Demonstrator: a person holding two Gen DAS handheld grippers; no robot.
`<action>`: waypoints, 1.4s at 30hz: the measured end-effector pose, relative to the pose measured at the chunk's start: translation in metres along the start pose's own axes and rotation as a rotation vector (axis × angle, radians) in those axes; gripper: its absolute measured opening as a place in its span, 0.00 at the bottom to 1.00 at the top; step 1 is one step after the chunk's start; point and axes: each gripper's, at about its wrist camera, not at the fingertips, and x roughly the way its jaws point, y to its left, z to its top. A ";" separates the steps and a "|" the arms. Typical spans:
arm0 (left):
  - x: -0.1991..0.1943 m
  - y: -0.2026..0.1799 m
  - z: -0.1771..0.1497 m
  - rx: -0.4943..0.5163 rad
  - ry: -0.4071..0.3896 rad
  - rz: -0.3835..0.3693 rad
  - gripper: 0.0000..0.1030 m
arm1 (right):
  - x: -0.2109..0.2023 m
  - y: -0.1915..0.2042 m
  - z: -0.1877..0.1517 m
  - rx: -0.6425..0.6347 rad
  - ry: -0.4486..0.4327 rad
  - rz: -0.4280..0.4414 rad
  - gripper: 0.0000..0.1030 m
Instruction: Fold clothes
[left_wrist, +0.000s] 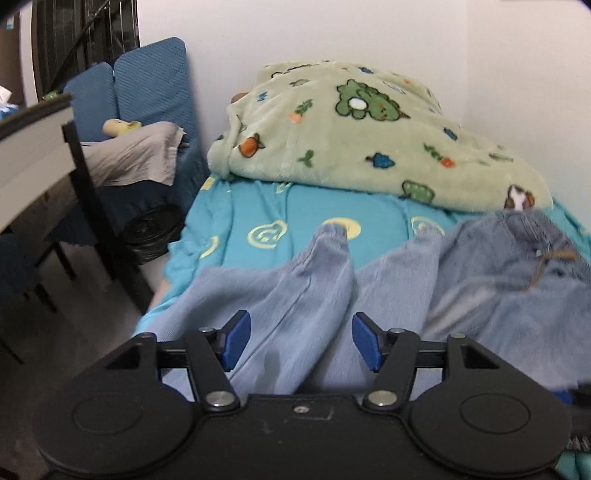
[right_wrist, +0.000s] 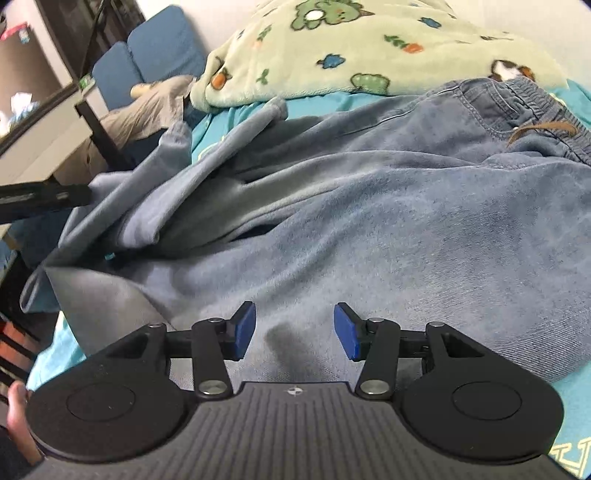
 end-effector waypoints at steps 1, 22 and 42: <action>0.009 0.000 0.002 -0.011 0.004 -0.006 0.56 | -0.001 -0.002 0.000 0.017 -0.003 0.007 0.49; 0.087 0.043 0.035 -0.307 -0.026 -0.127 0.02 | 0.038 -0.021 0.017 0.138 0.012 0.096 0.49; -0.137 0.320 -0.078 -1.089 -0.338 0.013 0.02 | 0.004 -0.032 0.009 0.168 -0.094 0.056 0.49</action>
